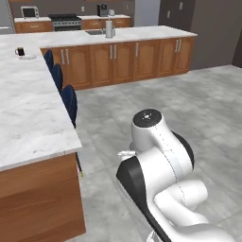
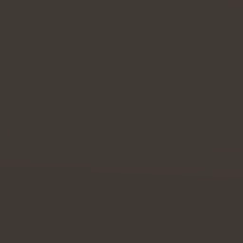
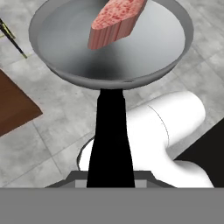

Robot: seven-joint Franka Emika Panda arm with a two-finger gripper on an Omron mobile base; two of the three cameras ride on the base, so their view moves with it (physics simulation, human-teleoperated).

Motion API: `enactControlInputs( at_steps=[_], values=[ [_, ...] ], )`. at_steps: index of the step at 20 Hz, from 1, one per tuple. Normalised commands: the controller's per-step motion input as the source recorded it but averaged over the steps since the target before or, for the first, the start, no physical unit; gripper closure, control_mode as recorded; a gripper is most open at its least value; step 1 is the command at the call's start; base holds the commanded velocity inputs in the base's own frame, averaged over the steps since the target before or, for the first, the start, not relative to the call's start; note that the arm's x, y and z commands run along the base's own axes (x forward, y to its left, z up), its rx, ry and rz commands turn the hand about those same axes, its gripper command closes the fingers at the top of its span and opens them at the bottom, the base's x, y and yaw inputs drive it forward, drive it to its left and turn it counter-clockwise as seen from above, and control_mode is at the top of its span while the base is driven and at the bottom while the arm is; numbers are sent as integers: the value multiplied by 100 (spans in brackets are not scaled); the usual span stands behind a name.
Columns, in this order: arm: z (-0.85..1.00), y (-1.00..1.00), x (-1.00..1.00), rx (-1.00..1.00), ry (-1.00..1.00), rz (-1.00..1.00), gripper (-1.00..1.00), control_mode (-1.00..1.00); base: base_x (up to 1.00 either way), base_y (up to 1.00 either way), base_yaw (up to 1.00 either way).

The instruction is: Pick up the pan with the steak in it and place it on the dining table. Then place the steak on the plate.

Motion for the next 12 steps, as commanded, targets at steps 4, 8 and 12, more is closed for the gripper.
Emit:
enactControlInputs(
  at_steps=[4, 8, 12],
  values=[
    [0, 0, 0, 0, 0, 0, 100, 100, 0, -98, 2],
    [0, 0, 0, 0, 0, 0, 100, 100, 1, -95, 4],
    [0, 0, 0, 0, 0, 0, 100, 100, 16, -84, 6]
  ],
)
